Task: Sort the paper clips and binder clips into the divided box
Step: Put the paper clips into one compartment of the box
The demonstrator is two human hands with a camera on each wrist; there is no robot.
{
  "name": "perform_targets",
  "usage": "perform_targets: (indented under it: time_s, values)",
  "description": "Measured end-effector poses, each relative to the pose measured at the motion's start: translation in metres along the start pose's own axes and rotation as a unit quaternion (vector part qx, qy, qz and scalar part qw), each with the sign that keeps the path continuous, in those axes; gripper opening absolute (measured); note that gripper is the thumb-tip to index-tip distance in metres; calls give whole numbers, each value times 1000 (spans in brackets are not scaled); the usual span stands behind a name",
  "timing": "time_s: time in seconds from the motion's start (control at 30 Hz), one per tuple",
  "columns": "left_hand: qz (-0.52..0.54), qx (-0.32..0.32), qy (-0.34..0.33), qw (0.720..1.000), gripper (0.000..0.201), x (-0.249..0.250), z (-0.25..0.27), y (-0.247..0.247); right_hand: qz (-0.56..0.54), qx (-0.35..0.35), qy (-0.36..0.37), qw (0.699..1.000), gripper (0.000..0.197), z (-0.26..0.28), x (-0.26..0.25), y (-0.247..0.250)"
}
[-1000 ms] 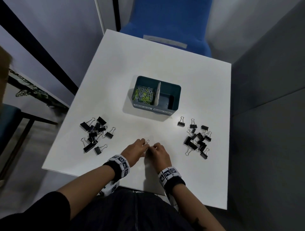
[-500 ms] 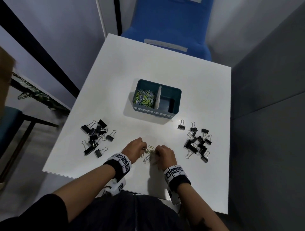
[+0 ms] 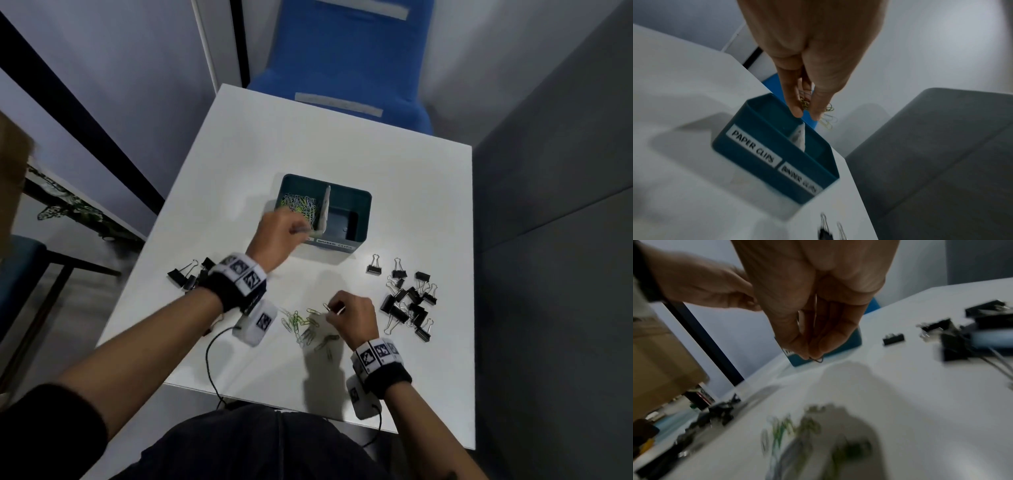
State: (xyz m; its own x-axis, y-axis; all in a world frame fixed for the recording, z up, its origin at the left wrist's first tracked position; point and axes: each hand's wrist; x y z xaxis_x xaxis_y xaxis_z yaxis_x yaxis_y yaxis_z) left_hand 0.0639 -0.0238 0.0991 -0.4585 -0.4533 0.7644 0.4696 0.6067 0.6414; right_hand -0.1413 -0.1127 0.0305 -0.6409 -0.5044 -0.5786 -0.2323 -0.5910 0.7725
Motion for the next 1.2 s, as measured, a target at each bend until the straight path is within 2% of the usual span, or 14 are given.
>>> perform_targets:
  time_s: [0.13,0.3,0.37,0.43,0.53,0.6,0.73,0.87,1.07,1.2]
  values:
    - [-19,-9,65,998,21,-5,-37,8,-20,37,40,998,11,-31,-44,27]
    - [-86,46,96,991,17,-16,-12,6,-37,118,89,988,10,-87,-103,56]
    - [-97,22,102,990,17,-26,10,-1,-47,145,99,983,12,-106,-117,62]
    - [-118,-48,105,986,18,-42,33,-11,-36,153,100,983,14,-113,-120,63]
    - [-179,-174,108,962,32,-65,65,-24,-40,141,110,983,13,-97,-105,55]
    - [-207,-214,116,948,39,-77,88,-32,-19,95,114,989,12,-75,-80,39]
    - [-191,-215,115,951,51,-91,127,-45,92,-58,35,993,31,-28,-7,5]
    - [-160,-243,38,956,63,-91,147,-57,114,-144,4,983,41,19,33,-13]
    - [-174,-240,-35,954,40,-77,150,-72,91,-71,30,993,20,47,41,-36]
    - [-163,-236,-50,957,34,-74,147,-77,73,-57,50,994,20,38,32,-49]
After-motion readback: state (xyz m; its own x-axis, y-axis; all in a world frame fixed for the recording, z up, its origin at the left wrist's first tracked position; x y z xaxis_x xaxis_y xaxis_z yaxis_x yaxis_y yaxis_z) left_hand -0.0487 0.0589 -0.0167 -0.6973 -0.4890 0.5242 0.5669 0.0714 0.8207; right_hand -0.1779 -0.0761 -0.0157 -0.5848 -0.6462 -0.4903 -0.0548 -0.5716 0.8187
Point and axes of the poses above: each hand's wrist, its own z-axis away from the middle knuckle, its own y-axis out of the back of the hand, x = y × z, and after that the axes turned 8 degrees about x, right-handed
